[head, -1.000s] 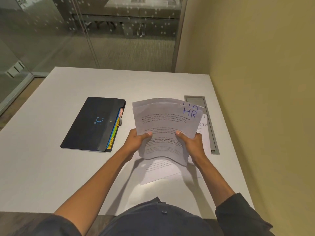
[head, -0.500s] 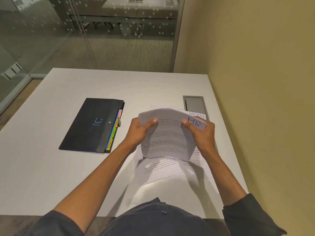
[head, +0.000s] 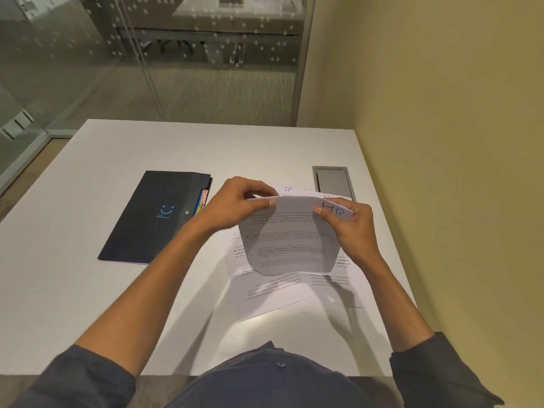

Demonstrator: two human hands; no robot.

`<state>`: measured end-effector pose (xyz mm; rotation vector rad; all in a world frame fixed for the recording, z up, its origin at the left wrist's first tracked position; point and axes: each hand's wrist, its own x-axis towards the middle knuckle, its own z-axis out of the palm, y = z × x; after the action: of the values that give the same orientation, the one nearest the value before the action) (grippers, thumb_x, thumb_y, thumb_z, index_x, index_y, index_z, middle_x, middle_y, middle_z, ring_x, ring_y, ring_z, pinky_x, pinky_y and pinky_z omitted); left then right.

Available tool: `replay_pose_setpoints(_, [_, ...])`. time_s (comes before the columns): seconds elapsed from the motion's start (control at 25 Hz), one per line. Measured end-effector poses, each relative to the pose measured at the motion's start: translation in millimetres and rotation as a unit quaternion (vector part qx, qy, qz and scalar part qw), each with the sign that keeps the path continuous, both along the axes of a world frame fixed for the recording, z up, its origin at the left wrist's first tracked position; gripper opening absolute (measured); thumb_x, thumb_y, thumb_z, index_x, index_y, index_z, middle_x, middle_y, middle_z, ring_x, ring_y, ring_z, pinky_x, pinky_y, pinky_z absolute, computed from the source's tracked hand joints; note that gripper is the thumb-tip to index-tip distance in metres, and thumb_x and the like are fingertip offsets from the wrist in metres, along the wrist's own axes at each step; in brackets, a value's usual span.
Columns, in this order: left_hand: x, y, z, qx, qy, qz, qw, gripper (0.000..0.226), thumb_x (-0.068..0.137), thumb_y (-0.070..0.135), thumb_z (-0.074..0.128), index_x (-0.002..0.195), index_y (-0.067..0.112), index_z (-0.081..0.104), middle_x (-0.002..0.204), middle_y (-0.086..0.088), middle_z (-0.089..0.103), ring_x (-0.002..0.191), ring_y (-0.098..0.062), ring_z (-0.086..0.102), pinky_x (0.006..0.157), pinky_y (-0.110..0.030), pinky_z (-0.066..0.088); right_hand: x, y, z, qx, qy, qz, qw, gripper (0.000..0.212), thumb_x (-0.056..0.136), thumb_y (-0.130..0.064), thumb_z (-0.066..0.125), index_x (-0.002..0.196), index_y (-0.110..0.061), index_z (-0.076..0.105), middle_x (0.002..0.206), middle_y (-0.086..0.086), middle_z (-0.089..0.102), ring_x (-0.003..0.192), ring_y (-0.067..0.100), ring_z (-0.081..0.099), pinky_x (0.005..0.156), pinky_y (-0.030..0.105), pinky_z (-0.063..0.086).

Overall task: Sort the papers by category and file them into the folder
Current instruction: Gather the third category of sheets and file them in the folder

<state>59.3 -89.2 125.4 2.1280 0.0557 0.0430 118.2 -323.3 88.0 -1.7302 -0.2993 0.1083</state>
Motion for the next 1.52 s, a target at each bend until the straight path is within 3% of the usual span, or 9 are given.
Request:
replay_pose_setpoints(0.2, [15.9,-10.4,21.7,0.188,-0.005,-0.130,0.973,0.024,0.088,0.030,0.063,0.111,0.026,0.068,0.108,0.008,0.070,0.089,-0.013,0.064,0.076,-0.029,0.052,-9.2,17.1,28.2,-0.049,-0.107,0.085,0.989,0.021,0.085,-0.016,0.076,0.095,-0.034,0.075,0.087,-0.024,0.073,0.088,0.005,0.069,0.077,0.019,0.055])
replay_pose_setpoints(0.36, [19.0,-15.5,12.0,0.250,0.006,-0.149,0.957,0.017,0.092,0.029,0.055,0.087,0.018,0.067,0.082,-0.004,0.067,0.073,-0.022,0.057,0.065,-0.042,0.048,-9.9,20.4,33.2,-0.088,-0.173,0.108,0.975,0.013,0.087,-0.017,0.072,0.099,-0.021,0.078,0.088,-0.012,0.076,0.084,0.007,0.070,0.074,0.027,0.055])
replay_pose_setpoints(0.52, [10.6,5.8,11.9,0.142,0.013,-0.068,0.987,0.033,0.087,0.038,0.050,0.088,0.010,0.068,0.086,-0.006,0.071,0.077,-0.027,0.065,0.066,-0.042,0.051,9.2,-13.6,7.8,-0.138,-0.106,0.055,0.983,0.014,0.084,-0.022,0.075,0.097,-0.019,0.078,0.091,-0.009,0.076,0.085,0.006,0.070,0.080,0.033,0.058])
replay_pose_setpoints(0.72, [-7.7,39.4,0.4,-0.070,0.012,0.054,0.996,0.017,0.094,0.028,0.055,0.098,0.019,0.068,0.086,0.016,0.071,0.075,0.000,0.066,0.065,-0.017,0.049,22.3,-69.8,-32.2,-0.091,0.054,0.018,0.994,0.023,0.077,-0.022,0.083,0.097,-0.016,0.075,0.084,-0.004,0.077,0.082,0.013,0.072,0.077,0.028,0.056])
replay_pose_setpoints(0.84, [-12.5,44.8,-22.6,-0.185,0.022,0.112,0.976,0.019,0.091,0.027,0.059,0.106,0.020,0.069,0.096,0.010,0.074,0.086,-0.005,0.069,0.077,-0.029,0.051,17.8,-71.8,-44.5,0.006,0.167,0.036,0.985,0.044,0.074,-0.020,0.083,0.115,-0.014,0.068,0.097,0.002,0.077,0.092,0.014,0.071,0.086,0.030,0.055])
replay_pose_setpoints(0.92, [-13.1,42.1,-36.3,-0.241,0.019,0.141,0.960,0.016,0.090,0.023,0.061,0.103,0.022,0.070,0.100,0.004,0.074,0.091,-0.014,0.071,0.084,-0.036,0.052,15.0,-63.6,-49.0,0.038,0.196,0.053,0.978,0.037,0.080,-0.013,0.078,0.116,-0.012,0.068,0.104,0.004,0.076,0.096,0.017,0.072,0.083,0.026,0.057])
replay_pose_setpoints(1.12, [-14.0,34.1,-69.1,-0.297,0.035,0.201,0.933,0.018,0.091,0.019,0.061,0.108,0.018,0.067,0.096,0.006,0.075,0.092,-0.018,0.070,0.086,-0.037,0.054,11.5,-45.8,-55.2,-0.033,0.152,0.035,0.987,0.020,0.088,-0.008,0.071,0.107,-0.008,0.072,0.100,0.003,0.076,0.083,0.010,0.074,0.071,0.021,0.058])
replay_pose_setpoints(1.36, [-16.8,13.8,-96.7,-0.294,0.027,0.242,0.925,0.015,0.093,0.015,0.058,0.098,0.028,0.066,0.097,0.007,0.070,0.089,-0.017,0.067,0.081,-0.037,0.054,1.5,-22.7,-73.2,-0.092,0.067,-0.067,0.991,0.013,0.090,-0.017,0.069,0.101,-0.012,0.074,0.098,0.004,0.075,0.090,0.020,0.073,0.074,0.036,0.062])
replay_pose_setpoints(1.52, [-20.6,9.5,-110.4,-0.270,0.054,0.237,0.932,0.018,0.089,0.016,0.063,0.107,0.018,0.067,0.097,-0.003,0.070,0.090,-0.022,0.062,0.079,-0.037,0.051,-4.2,-19.5,-75.8,-0.082,0.081,-0.068,0.991,0.029,0.084,-0.017,0.076,0.112,-0.014,0.071,0.102,0.002,0.072,0.091,0.018,0.069,0.072,0.030,0.060])
